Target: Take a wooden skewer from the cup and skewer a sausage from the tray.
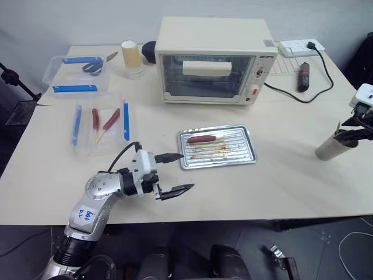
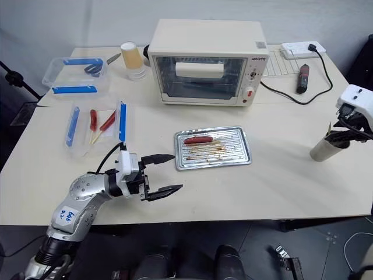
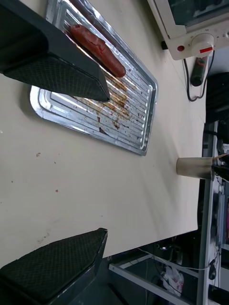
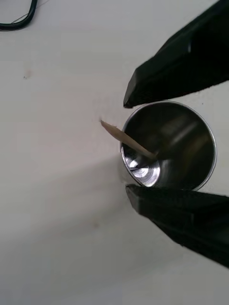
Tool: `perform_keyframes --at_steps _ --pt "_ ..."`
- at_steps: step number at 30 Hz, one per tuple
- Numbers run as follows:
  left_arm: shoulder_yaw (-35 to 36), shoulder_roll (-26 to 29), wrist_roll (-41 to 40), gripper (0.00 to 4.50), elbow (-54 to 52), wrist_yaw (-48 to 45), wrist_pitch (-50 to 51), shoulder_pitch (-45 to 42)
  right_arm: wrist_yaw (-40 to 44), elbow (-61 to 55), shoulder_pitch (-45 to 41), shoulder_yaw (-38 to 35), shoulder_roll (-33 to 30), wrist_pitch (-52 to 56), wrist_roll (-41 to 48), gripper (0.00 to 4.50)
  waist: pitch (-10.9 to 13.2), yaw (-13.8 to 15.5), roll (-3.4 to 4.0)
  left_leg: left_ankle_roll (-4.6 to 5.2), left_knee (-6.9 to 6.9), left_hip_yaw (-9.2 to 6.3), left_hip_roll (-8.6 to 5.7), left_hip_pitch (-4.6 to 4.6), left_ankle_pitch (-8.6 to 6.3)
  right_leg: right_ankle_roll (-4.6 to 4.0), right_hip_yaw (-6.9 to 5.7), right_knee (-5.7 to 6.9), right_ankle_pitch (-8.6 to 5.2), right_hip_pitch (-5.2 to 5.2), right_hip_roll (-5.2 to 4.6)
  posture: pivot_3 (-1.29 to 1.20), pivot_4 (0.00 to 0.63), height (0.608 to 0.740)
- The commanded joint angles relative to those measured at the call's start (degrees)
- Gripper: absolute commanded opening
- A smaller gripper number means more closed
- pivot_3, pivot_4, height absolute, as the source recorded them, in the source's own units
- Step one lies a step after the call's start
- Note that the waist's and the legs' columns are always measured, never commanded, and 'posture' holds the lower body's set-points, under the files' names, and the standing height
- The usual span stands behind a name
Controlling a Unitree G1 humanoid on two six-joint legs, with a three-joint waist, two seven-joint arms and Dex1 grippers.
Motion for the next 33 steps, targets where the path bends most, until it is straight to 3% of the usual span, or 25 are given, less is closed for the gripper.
perform_keyframes --at_steps 1,4,18,25,28,33 --pt "0.6 0.2 -0.5 4.5 -2.4 0.2 -0.1 0.3 -0.7 0.4 -1.5 -1.5 -0.4 -0.9 -0.1 1.1 0.0 0.0 0.0 0.0 0.0 0.0 0.0 0.0 0.0 0.0 0.0 0.01 0.0 0.0 0.0 0.0 0.15 0.74" --pt "0.5 0.1 -0.6 4.5 -2.4 0.3 -0.1 0.2 -1.2 0.7 -1.3 -1.9 -0.3 -1.1 0.0 0.08 0.0 0.1 0.01 0.0 0.01 0.0 -0.01 0.0 0.0 0.0 0.0 0.02 0.0 0.0 0.0 0.0 0.15 0.74" --pt "0.6 -0.2 -0.2 4.5 -1.9 0.6 -0.5 -0.2 0.3 -0.6 -4.8 -3.2 -1.9 -0.4 -0.3 0.03 0.0 0.0 0.05 0.0 0.05 0.02 -0.01 0.0 0.0 0.0 0.04 0.08 0.0 -0.03 -0.01 0.0 0.15 0.74" --pt "1.4 -0.5 -1.3 4.5 -1.5 0.5 -0.4 0.0 13.0 -4.5 -16.0 -2.7 -5.3 6.6 -0.1 0.03 0.0 0.1 0.13 -0.02 0.03 0.01 -0.01 -0.01 -0.02 0.0 0.04 0.09 0.0 -0.07 0.0 0.0 0.15 0.74" --pt "2.0 -0.7 -2.1 4.5 -1.1 0.5 -0.2 -0.3 14.2 -8.1 -19.3 0.0 -5.3 12.1 5.8 0.03 0.0 0.1 0.13 -0.04 0.04 0.01 0.0 0.0 -0.03 0.0 0.05 0.12 0.0 -0.08 0.0 0.0 0.15 0.74" --pt "3.6 -2.6 -5.6 4.5 -0.8 1.4 1.6 -2.2 14.2 -23.0 -14.6 1.4 -4.9 29.4 29.9 0.03 0.0 0.2 0.13 -0.06 0.05 0.0 0.03 -0.01 -0.04 -0.01 0.04 0.19 -0.01 -0.11 0.0 0.0 0.15 0.74"
